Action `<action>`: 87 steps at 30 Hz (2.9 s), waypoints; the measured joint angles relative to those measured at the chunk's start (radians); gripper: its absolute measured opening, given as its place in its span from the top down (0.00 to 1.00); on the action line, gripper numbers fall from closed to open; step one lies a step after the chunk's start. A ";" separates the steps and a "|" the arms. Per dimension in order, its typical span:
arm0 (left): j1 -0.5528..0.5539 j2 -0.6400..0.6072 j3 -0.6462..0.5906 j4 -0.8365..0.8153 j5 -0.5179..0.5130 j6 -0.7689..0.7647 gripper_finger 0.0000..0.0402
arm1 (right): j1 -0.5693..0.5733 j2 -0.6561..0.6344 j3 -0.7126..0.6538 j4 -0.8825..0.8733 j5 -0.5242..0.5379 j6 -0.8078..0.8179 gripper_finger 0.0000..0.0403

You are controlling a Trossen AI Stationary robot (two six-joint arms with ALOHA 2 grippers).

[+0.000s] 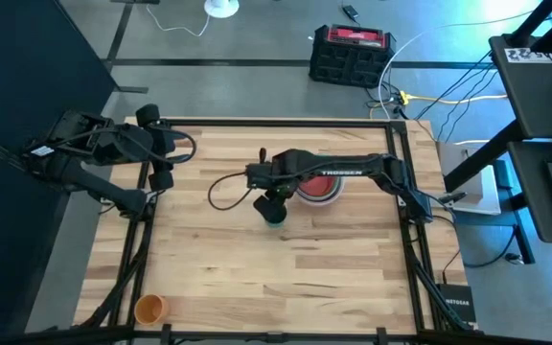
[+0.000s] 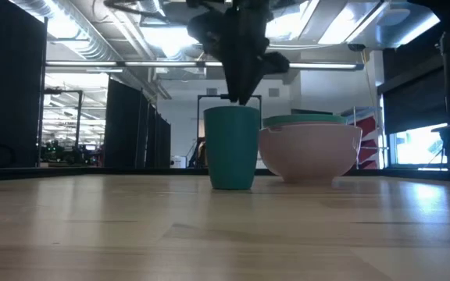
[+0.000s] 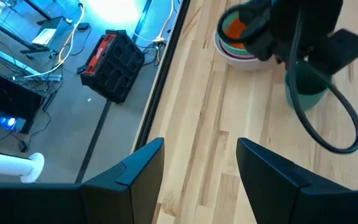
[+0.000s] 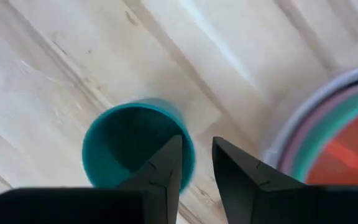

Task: Nest bowls inside each other
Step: Stack the yellow cup on top of the teal cup

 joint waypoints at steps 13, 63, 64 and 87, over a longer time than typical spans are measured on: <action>-0.052 -0.063 -0.244 0.056 0.130 -0.147 0.54 | 0.049 -0.078 0.183 0.007 0.202 -0.019 0.82; -0.888 0.414 -0.373 0.201 0.599 -0.774 0.56 | 0.059 -0.185 0.125 -0.235 0.365 -0.219 0.82; -0.892 0.422 -0.373 0.205 0.599 -0.770 0.56 | 0.059 -0.185 0.125 -0.235 0.364 -0.219 0.82; -0.945 0.455 -0.435 0.271 0.562 -0.657 0.57 | 0.059 -0.185 0.125 -0.235 0.343 -0.220 0.82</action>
